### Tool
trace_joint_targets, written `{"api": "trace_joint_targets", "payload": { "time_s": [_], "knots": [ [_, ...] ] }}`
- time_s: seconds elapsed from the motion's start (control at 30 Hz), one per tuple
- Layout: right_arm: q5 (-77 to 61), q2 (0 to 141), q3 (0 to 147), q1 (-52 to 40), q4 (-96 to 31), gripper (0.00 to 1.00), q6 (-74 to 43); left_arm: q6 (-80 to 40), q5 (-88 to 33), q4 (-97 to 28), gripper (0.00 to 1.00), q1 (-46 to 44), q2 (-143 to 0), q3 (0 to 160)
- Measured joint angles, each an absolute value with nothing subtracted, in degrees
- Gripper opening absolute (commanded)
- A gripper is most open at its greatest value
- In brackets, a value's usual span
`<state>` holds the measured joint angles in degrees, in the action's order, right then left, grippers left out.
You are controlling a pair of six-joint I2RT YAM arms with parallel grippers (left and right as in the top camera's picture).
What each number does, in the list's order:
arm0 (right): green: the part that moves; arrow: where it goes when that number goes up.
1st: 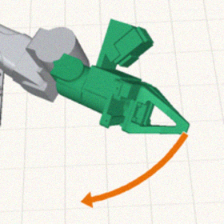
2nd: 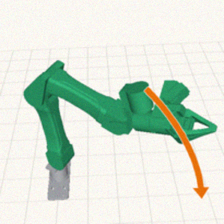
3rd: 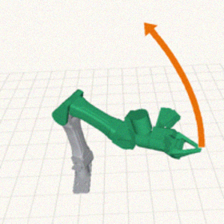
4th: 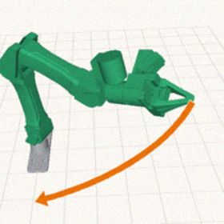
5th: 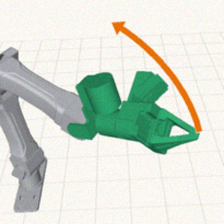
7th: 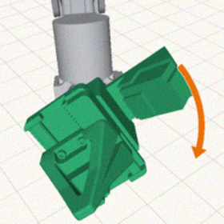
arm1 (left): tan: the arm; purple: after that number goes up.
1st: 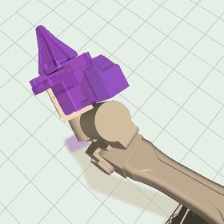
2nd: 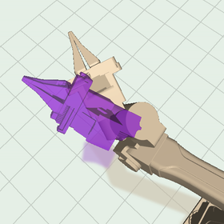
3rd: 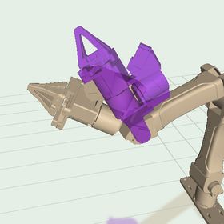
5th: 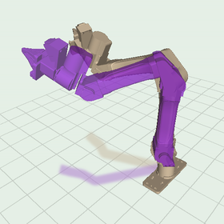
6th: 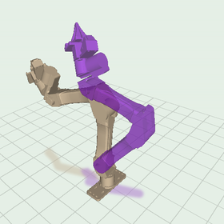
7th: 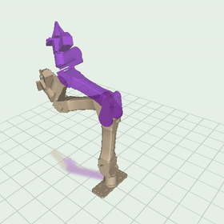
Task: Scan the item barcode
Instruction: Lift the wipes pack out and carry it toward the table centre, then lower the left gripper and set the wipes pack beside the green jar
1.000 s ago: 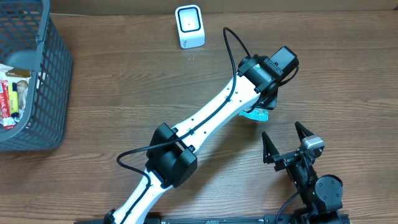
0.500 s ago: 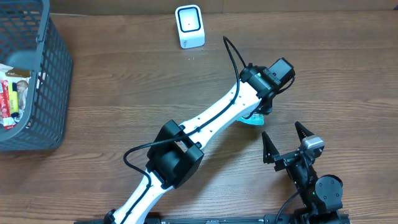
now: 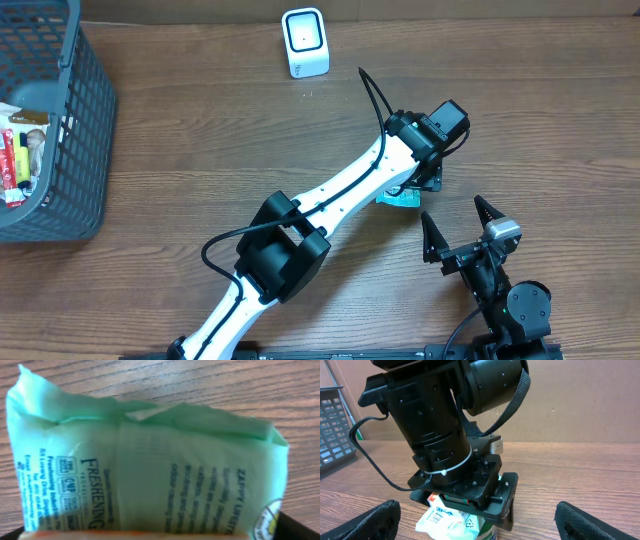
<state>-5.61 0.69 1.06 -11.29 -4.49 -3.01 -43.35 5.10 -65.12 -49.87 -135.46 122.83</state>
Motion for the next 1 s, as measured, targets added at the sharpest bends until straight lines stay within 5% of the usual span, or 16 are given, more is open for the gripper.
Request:
{"api": "trace_joint_targets", "payload": {
  "time_s": [0.57,0.8,1.0],
  "knots": [
    [-5.61,0.69,1.06,-11.29,-4.54,1.0,-2.98,-32.36,1.06,-75.31,1.0,-47.16,-134.58,134.26],
    [-5.63,0.69,1.06,-11.29,-4.54,1.0,-2.98,-31.07,0.62,-74.24,0.84,-47.37,-134.58,131.0],
    [-5.61,0.69,1.06,-11.29,-4.51,1.0,-2.98,-30.98,0.62,-71.83,0.59,-47.9,-134.58,127.66]
  ]
}}
